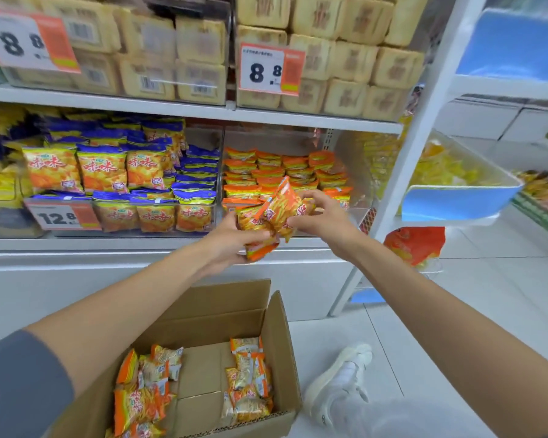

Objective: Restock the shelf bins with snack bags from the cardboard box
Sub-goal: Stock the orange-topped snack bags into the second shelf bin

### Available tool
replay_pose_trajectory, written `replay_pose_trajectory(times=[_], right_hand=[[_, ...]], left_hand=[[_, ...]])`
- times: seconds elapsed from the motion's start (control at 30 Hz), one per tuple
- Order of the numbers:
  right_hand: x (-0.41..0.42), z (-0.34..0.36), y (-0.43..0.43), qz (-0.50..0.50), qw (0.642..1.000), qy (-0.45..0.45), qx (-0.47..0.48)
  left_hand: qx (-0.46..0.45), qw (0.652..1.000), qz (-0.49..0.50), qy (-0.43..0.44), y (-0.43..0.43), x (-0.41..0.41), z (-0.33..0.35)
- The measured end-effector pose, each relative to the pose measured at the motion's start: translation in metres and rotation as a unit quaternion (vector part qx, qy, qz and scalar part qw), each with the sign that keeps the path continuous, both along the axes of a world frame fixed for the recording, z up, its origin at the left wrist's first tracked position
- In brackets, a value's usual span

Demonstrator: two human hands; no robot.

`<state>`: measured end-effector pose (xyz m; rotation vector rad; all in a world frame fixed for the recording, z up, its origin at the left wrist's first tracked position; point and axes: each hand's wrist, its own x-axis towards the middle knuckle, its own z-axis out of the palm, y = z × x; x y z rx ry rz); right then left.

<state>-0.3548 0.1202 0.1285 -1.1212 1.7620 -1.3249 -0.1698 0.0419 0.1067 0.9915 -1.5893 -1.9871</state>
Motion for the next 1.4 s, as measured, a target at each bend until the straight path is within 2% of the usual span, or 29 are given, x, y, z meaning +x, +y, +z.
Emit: replay_pose_trajectory(times=[0.07,0.17,0.27,0.37,0.43,0.57,0.63,0.73,0.77,0.8,0.93,1.07,1.1,1.17,1.23,1.3,1.33,1.4], right_hand=[[-0.030,0.013,0.000,-0.045,0.993,0.110,-0.020],[-0.076,0.039,0.000,-0.081,0.945,0.315,-0.034],[-0.117,0.049,-0.008,-0.073,0.904,0.418,0.049],[-0.139,0.039,-0.021,0.018,0.846,0.519,0.124],[-0.144,0.030,-0.029,0.079,0.837,0.520,0.152],[-0.152,0.039,-0.041,0.110,0.862,0.457,0.187],[-0.154,0.044,-0.047,0.126,0.839,0.490,0.198],[-0.146,0.029,-0.059,0.166,0.785,0.532,0.269],[-0.146,0.022,-0.065,0.172,0.782,0.525,0.290],[-0.144,0.021,-0.067,0.179,0.786,0.508,0.304],[-0.150,0.036,-0.069,0.122,0.869,0.403,0.259],[-0.152,0.007,-0.066,0.111,0.851,0.429,0.282],[-0.153,0.003,-0.067,0.105,0.855,0.422,0.282],[-0.152,0.008,-0.068,0.069,0.889,0.385,0.235],[-0.142,0.016,-0.064,0.013,0.948,0.293,0.125],[-0.118,0.023,-0.058,0.034,0.991,0.125,0.046],[-0.105,0.024,-0.058,0.066,0.995,0.058,0.046],[-0.079,0.021,-0.062,0.103,0.991,0.030,0.076]], left_hand=[[-0.035,0.999,0.020,-0.009,-0.008,-0.014,0.006],[-0.095,0.994,0.051,-0.008,-0.022,-0.041,0.015],[-0.115,0.992,0.058,-0.007,-0.036,-0.066,0.020],[-0.144,0.988,0.057,-0.027,-0.046,-0.084,0.019],[-0.154,0.986,0.053,-0.034,-0.049,-0.090,0.016],[-0.185,0.981,0.051,-0.035,-0.050,-0.092,0.013],[-0.180,0.982,0.047,-0.036,-0.053,-0.091,0.010],[-0.156,0.986,0.043,-0.031,-0.056,-0.089,0.007],[-0.152,0.987,0.043,-0.029,-0.057,-0.089,0.006],[-0.154,0.987,0.043,-0.027,-0.057,-0.088,0.005],[-0.157,0.986,0.044,-0.021,-0.057,-0.085,0.003],[-0.156,0.987,0.040,-0.020,-0.056,-0.085,0.003],[-0.159,0.986,0.038,-0.022,-0.056,-0.086,0.003],[-0.167,0.985,0.036,-0.027,-0.055,-0.085,0.004],[-0.176,0.983,0.039,-0.029,-0.055,-0.083,0.005],[-0.189,0.981,0.050,-0.020,-0.055,-0.081,0.009],[-0.193,0.980,0.054,-0.014,-0.055,-0.081,0.011],[-0.198,0.979,0.051,-0.008,-0.054,-0.082,0.017]])
